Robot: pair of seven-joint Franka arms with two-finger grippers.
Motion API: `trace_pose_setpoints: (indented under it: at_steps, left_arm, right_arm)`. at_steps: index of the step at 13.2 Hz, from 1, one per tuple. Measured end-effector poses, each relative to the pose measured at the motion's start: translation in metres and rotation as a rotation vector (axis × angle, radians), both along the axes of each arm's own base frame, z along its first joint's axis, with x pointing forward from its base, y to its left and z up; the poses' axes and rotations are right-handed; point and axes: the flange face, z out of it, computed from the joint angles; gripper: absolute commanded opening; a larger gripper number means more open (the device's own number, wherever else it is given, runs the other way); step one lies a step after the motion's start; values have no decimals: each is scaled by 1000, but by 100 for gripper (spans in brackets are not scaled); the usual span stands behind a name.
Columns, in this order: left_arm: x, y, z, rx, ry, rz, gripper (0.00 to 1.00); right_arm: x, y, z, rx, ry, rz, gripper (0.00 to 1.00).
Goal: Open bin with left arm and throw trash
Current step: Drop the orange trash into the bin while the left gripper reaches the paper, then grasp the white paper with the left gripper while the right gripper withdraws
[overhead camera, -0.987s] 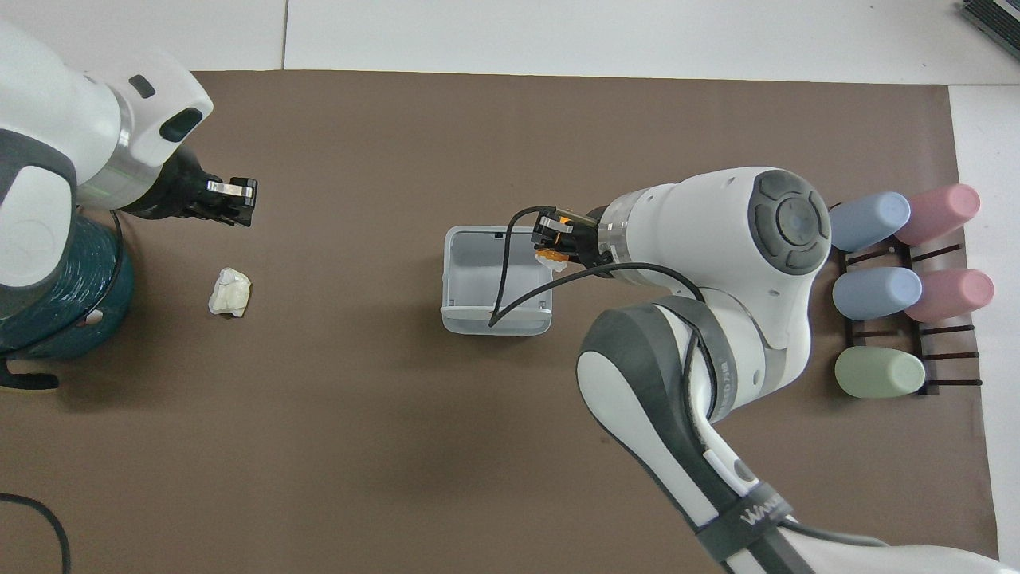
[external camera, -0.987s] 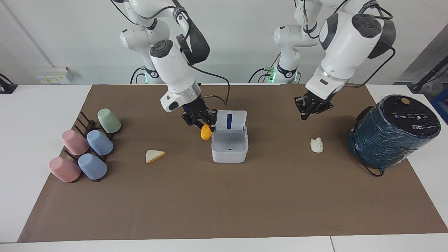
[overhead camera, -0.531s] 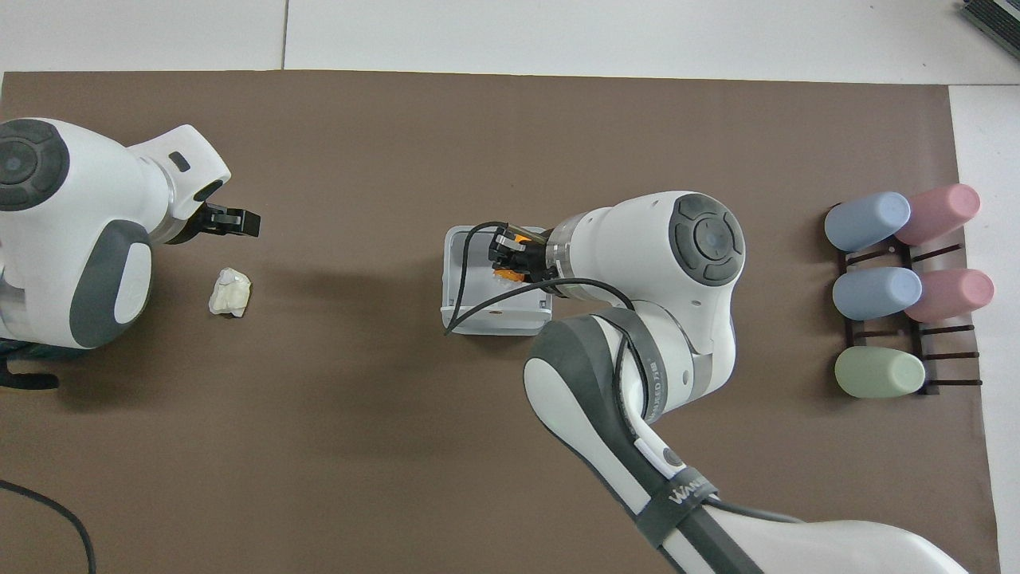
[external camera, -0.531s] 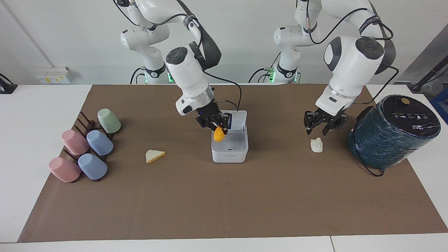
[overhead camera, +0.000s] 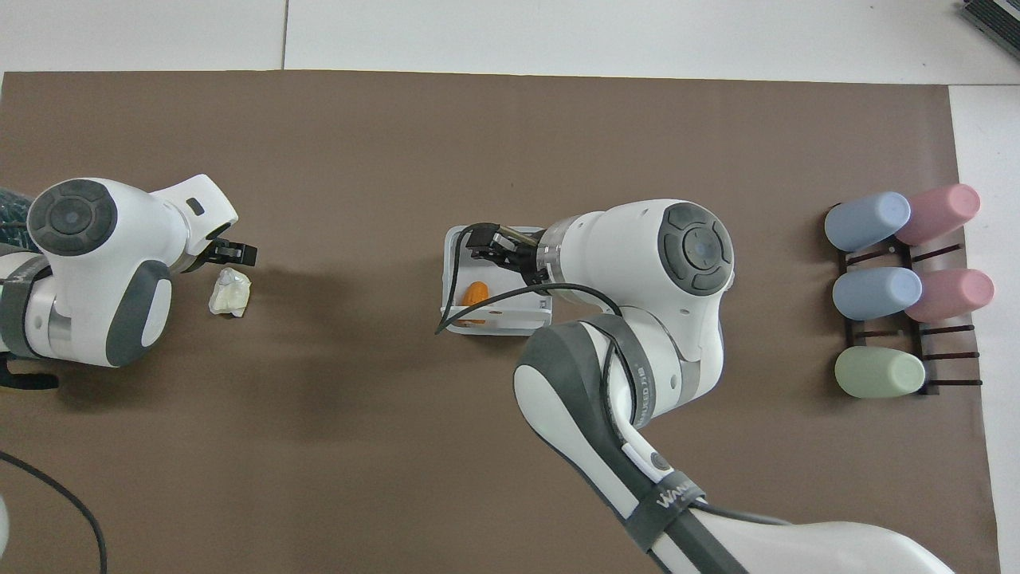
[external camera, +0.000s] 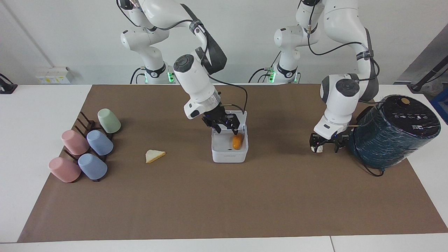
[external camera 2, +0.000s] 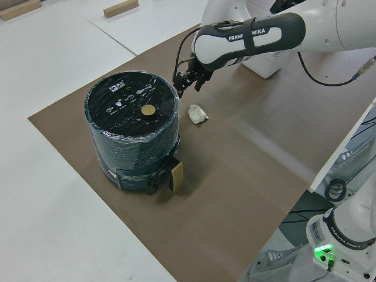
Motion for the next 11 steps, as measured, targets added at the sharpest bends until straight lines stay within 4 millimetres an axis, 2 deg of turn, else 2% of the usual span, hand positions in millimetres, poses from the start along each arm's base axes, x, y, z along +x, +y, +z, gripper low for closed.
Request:
trace_pose_setpoints:
  at_steps: [3,5,8,11]
  left_arm:
    - [-14,-4,-32,-22,11,29,87]
    - [-20,-9,-42,-27,24,39,87]
    - [-23,-10,-42,-18,49,47,87]
    - [-27,-8,-42,-4,83,53,87]
  right_arm:
    - [7,-9,10,-24,-44,2,100]
    - [18,-31,26,-91,-110,12,100]
    - [36,-89,55,-213,-203,52,100]
    - [52,-167,63,-310,-186,76,100]
